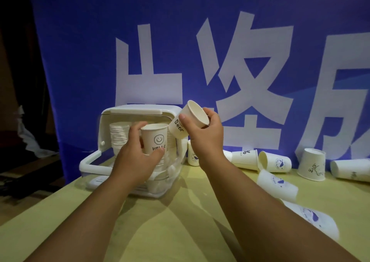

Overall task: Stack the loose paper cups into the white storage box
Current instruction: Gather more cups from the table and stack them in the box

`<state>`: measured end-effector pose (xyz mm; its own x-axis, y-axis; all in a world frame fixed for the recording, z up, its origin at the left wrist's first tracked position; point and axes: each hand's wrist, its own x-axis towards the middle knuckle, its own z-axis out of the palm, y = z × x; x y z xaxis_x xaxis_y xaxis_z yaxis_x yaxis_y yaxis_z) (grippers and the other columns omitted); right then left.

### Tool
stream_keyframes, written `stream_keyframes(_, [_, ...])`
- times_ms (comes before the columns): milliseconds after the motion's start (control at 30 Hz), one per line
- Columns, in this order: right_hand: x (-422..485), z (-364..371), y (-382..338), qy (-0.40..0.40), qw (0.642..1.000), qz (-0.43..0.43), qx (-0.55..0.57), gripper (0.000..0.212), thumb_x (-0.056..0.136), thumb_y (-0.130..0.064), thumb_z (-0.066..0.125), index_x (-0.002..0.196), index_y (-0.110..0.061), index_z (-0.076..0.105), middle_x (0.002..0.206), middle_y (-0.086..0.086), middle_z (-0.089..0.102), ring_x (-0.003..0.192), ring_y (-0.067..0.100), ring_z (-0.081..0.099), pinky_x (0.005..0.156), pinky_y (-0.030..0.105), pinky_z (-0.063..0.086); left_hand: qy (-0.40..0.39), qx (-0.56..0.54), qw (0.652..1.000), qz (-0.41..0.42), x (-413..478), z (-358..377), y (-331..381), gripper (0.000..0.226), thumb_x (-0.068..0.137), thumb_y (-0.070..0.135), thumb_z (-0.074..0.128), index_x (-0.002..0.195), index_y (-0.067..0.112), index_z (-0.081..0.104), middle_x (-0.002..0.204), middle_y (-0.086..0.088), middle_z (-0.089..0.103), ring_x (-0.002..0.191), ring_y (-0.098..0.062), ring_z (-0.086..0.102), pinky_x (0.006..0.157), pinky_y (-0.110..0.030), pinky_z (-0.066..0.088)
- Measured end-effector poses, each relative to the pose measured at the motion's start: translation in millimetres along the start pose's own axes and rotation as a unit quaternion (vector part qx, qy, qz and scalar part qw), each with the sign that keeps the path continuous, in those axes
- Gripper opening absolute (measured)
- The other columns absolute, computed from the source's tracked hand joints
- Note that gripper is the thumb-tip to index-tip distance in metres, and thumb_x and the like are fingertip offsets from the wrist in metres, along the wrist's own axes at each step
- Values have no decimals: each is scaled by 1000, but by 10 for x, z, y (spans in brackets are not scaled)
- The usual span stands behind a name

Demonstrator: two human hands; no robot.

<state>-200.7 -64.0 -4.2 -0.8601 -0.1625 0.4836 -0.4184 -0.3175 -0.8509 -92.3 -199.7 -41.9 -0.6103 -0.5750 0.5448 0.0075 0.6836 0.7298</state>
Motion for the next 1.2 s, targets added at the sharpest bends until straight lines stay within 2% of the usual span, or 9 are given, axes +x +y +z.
stream_keyframes(167, [-15, 66, -29, -28, 999, -19, -27, 74, 77, -45, 83, 140, -35, 45, 123, -13, 54, 112, 14, 56, 88, 31, 56, -35, 2, 999, -29, -35, -70, -10, 78, 79, 55, 71, 150, 39, 42, 128, 12, 61, 114, -16, 60, 95, -48, 55])
stream_keyframes(333, [-72, 152, 20, -97, 992, -15, -74, 77, 78, -40, 84, 143, -33, 44, 132, -8, 54, 118, 17, 55, 97, 41, 56, -42, -12, 999, -24, -26, -113, -6, 48, 84, 57, 42, 112, 35, 75, 101, 10, 76, 99, -17, 67, 88, -46, 56])
stream_keyframes(400, [-82, 173, 59, -126, 987, -6, -101, 83, 76, -43, 85, 147, -34, 42, 137, -7, 53, 119, 18, 56, 97, 45, 56, -17, -35, 999, -16, -16, -105, -8, 41, 93, 53, 41, 110, 34, 73, 98, 11, 75, 96, -15, 67, 83, -41, 55])
stream_keyframes(467, [-89, 175, 61, -152, 982, 7, -113, 86, 78, -44, 83, 150, -36, 37, 134, -8, 54, 113, 15, 59, 96, 44, 56, 27, -51, 998, -11, 0, -89, -2, 32, 104, 46, 43, 128, 35, 62, 109, 12, 68, 99, -9, 64, 75, -31, 50])
stream_keyframes(600, [-139, 160, 75, -151, 977, -4, -153, 59, 93, -53, 63, 145, -29, 48, 122, -10, 61, 103, 8, 60, 96, 38, 55, 62, -70, 996, 12, -12, -73, 39, 34, 108, 38, 43, 141, 35, 50, 110, 17, 60, 94, 1, 59, 68, -22, 45])
stream_keyframes(767, [-189, 168, 253, -198, 949, -13, -245, 37, 100, -43, 57, 130, -25, 65, 120, -8, 70, 103, 7, 61, 93, 32, 53, 68, -6, 997, 20, 27, -65, -24, 31, 104, 34, 54, 128, 20, 68, 116, 3, 69, 94, -5, 63, 77, -32, 53])
stream_keyframes(867, [-193, 167, 335, -194, 946, -17, -258, 34, 99, -43, 58, 127, -27, 68, 117, -10, 71, 98, 6, 62, 90, 32, 54, 68, 15, 997, 13, 31, -46, -52, 27, 101, 29, 61, 122, 17, 73, 104, 6, 70, 90, -1, 61, 69, -23, 49])
stream_keyframes(1033, [-213, 159, 390, -196, 947, -11, -255, 34, 98, -42, 59, 129, -29, 67, 119, -11, 70, 98, 5, 62, 85, 26, 53, 53, 24, 998, -2, 15, -34, -37, 19, 101, 29, 61, 115, 23, 72, 100, 6, 71, 87, -5, 63, 63, -21, 45])
stream_keyframes(1200, [-233, 122, 306, -181, 948, -11, -263, 26, 97, -39, 63, 119, -27, 70, 100, -18, 66, 87, 3, 62, 74, 18, 48, 102, 84, 990, 49, 1, -44, -24, 8, 98, 28, 60, 90, 26, 60, 98, 6, 61, 91, -18, 59, 73, -37, 53])
